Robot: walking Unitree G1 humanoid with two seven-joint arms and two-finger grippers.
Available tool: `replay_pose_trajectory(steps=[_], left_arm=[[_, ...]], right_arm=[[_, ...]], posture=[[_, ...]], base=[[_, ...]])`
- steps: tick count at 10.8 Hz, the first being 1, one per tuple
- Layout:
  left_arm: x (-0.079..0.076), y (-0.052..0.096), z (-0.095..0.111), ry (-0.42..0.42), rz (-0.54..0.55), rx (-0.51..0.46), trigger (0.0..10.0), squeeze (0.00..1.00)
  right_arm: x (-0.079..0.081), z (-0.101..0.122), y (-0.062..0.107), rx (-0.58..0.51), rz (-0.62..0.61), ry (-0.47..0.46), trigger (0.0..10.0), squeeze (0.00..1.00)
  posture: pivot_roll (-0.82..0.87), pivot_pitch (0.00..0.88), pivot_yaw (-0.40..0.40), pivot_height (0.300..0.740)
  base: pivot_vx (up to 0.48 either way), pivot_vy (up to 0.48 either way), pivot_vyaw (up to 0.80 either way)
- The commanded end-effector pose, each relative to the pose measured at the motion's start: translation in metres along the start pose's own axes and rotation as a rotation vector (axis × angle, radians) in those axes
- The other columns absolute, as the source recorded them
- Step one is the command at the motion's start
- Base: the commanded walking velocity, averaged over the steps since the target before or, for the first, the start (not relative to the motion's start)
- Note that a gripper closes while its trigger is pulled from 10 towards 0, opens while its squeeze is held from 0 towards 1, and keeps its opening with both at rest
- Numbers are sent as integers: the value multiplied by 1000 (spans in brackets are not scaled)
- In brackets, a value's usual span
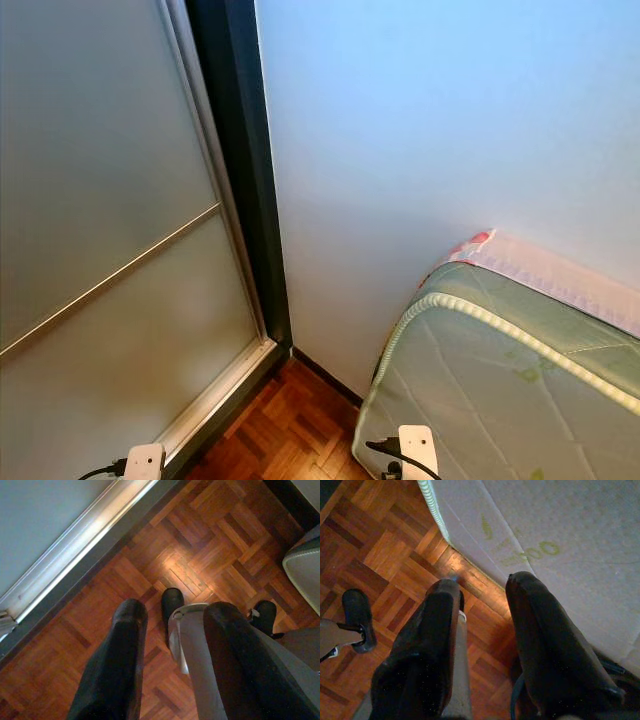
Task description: Clean up the room
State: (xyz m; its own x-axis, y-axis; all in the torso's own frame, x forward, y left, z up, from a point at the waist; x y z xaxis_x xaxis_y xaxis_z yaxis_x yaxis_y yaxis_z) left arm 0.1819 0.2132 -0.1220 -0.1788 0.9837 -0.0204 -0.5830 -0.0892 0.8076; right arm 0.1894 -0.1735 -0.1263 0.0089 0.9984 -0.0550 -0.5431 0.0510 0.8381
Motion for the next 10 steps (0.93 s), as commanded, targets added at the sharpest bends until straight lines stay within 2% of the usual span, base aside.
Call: replay_pose_trajectory(steps=[1,6,10], left_arm=[[-7,-9,40,-118,-28,-13,10000,0],[-10,-10,46,-112,-28,-31,10000,0],[-6,-10,43,-55,-5,-32,10000,0]], right_arm=[[-27,48,-4,-99,-6,-217,10000,0],[-26,47,-4,-97,-8,-220,10000,0],[-25,42,-4,-78,-6,-215,10000,0]], posture=[[-21,0,20,740],[-13,0,23,740],[-15,0,21,740]], base=[[0,0,0],[0,0,0],[0,0,0]])
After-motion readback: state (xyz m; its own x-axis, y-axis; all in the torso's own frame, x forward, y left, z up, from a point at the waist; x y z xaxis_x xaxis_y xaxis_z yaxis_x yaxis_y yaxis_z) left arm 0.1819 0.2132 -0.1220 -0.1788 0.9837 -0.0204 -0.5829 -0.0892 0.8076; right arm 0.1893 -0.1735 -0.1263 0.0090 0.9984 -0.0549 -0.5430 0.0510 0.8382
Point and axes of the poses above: a point about 5 cm out from each wrist's last joint towards the gripper, its own y axis pointing back from the gripper into the wrist, its own z axis along the axis of the wrist's last joint, x = y × z, the point moved 4 cm from there along -y, pointing out of the wrist towards the gripper, and after that the axes turned 2 degrees about y, right-handed, at the moved point
